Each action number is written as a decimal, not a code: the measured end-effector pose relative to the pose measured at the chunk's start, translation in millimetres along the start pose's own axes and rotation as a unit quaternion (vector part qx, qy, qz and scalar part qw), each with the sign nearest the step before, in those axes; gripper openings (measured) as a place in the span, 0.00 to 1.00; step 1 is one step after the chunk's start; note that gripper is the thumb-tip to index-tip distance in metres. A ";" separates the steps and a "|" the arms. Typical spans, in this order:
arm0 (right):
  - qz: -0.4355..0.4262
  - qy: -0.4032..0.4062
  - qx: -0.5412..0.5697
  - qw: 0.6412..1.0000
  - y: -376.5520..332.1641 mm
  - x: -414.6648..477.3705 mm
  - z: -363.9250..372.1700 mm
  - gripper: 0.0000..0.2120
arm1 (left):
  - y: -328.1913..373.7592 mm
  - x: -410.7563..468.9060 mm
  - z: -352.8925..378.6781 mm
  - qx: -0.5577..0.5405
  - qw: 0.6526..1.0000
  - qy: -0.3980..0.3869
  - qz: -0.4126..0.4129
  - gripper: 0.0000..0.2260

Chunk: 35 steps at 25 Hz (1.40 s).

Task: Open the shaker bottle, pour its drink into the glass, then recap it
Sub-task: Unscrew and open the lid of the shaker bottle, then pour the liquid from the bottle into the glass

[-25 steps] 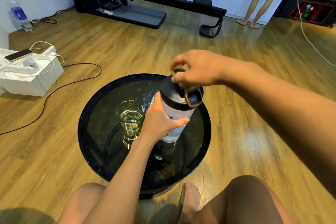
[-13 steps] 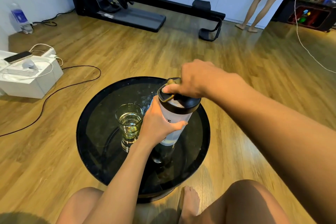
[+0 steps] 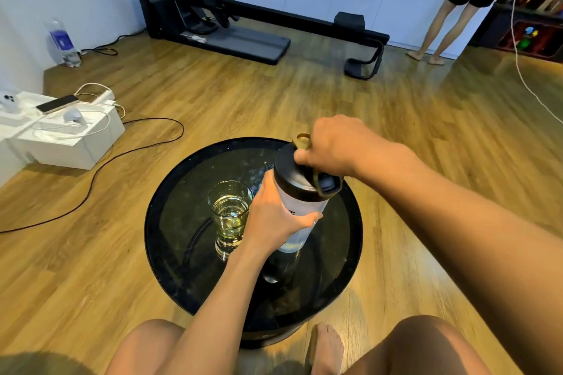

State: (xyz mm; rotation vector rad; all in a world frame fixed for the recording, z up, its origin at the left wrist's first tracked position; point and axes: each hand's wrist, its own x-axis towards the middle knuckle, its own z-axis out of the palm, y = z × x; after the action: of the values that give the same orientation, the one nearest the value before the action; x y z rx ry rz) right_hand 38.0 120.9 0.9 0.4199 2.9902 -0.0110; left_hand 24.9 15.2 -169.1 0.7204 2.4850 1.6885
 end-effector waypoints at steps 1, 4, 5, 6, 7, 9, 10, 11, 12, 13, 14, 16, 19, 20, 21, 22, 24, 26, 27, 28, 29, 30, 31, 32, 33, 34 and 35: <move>-0.051 0.006 0.002 0.999 2.3 -1.7 -2.3 0.16 | -0.3 -1.1 -0.4 0.004 1.000 0.002 0.003 0.43; -0.171 0.037 -0.004 0.985 10.8 -7.5 -1.0 0.17 | -1.3 -3.9 -1.6 0.018 1.000 0.010 0.015 0.41; -0.182 0.055 0.029 0.981 14.7 -10.3 0.7 0.17 | -1.4 -4.2 -2.6 0.020 1.000 0.012 0.016 0.40; -0.178 0.079 0.082 0.977 19.7 -12.4 2.1 0.17 | -1.4 -4.6 -3.8 0.016 1.000 0.013 0.013 0.40; -0.159 0.100 0.143 0.972 26.0 -13.4 2.8 0.17 | -1.4 -4.9 -5.8 0.009 1.000 0.013 0.007 0.40; -0.092 0.122 0.280 0.948 41.7 -13.9 7.0 0.15 | -2.1 -6.5 -10.0 0.001 1.000 0.008 -0.007 0.41; -0.052 0.121 0.357 0.925 50.1 -14.5 11.8 0.13 | -2.5 -7.7 -11.9 -0.001 1.000 0.005 -0.013 0.41; -0.009 0.119 0.435 0.892 58.0 -15.6 18.8 0.11 | -2.9 -9.2 -13.6 -0.003 1.000 0.005 -0.018 0.40; 0.039 0.117 0.505 0.854 66.0 -16.0 27.7 0.09 | -3.3 -10.7 -15.2 -0.004 1.000 0.007 -0.021 0.40; 0.091 0.116 0.556 0.818 74.4 -16.6 37.5 0.08 | -3.2 -11.9 -15.8 -0.003 1.000 0.008 -0.021 0.41; 0.142 0.111 0.587 0.789 82.8 -16.8 49.3 0.07 | -2.8 -13.2 -16.1 -0.002 1.000 0.008 -0.021 0.42; 0.227 0.091 0.603 0.759 95.8 -16.5 78.5 0.08 | -2.1 -15.3 -16.1 0.004 1.000 0.009 -0.017 0.45; 0.304 0.079 0.539 0.781 98.7 -13.2 127.6 0.09 | -1.9 -16.4 -14.9 0.019 1.000 0.011 -0.013 0.45; 0.309 0.076 0.494 0.810 95.4 -11.8 141.0 0.10 | -2.2 -17.3 -15.2 0.024 1.000 0.012 -0.015 0.45; 0.304 0.069 0.446 0.839 91.5 -10.8 152.0 0.10 | -2.5 -18.5 -15.6 0.029 0.999 0.012 -0.016 0.46; 0.295 0.058 0.403 0.865 87.4 -9.3 161.4 0.10 | -3.4 -19.8 -16.3 0.033 0.999 0.008 -0.016 0.46; 0.276 0.036 0.324 0.904 82.0 -6.0 176.1 0.12 | -5.8 -22.5 -17.5 0.033 0.999 -0.004 -0.017 0.46; 0.258 0.030 0.261 0.930 78.7 -3.1 188.9 0.14 | -8.4 -25.2 -18.2 0.033 0.999 -0.009 -0.026 0.46; 0.250 0.024 0.244 0.937 76.3 -2.8 195.0 0.15 | -9.7 -26.6 -17.9 0.036 0.999 -0.007 -0.029 0.45; 0.242 0.014 0.234 0.941 74.1 -3.0 200.6 0.16 | -10.4 -27.8 -17.3 0.042 0.999 -0.003 -0.030 0.44; 0.237 0.004 0.228 0.945 72.1 -3.6 204.9 0.18 | -10.8 -28.9 -16.2 0.046 0.998 0.001 -0.031 0.43; 0.232 -0.005 0.221 0.947 70.4 -3.9 207.4 0.19 | -11.5 -29.6 -15.3 0.048 0.998 0.004 -0.032 0.43; 0.229 -0.015 0.211 0.950 68.8 -4.9 207.0 0.19 | -12.2 -29.9 -14.1 0.049 0.998 0.007 -0.033 0.42; 0.226 -0.023 0.198 0.953 67.2 -6.0 204.4 0.21 | -12.9 -29.8 -13.4 0.051 0.998 0.011 -0.034 0.42; 0.217 -0.027 0.190 0.957 65.6 -8.0 199.7 0.24 | -13.2 -29.4 -12.9 0.054 0.998 0.016 -0.034 0.42; 0.191 -0.026 0.194 0.962 63.0 -10.4 194.1 0.28 | -13.1 -29.2 -12.8 0.056 0.998 0.020 -0.034 0.42; 0.145 -0.022 0.212 0.966 59.4 -14.2 187.8 0.32 | -12.1 -29.3 -12.9 0.054 0.998 0.024 -0.034 0.42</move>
State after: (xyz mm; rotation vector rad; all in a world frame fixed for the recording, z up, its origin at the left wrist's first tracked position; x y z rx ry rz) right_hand 90.3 169.7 -183.2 0.8846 2.8381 -0.6319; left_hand 43.0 -11.4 -180.9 0.6028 2.6181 1.5774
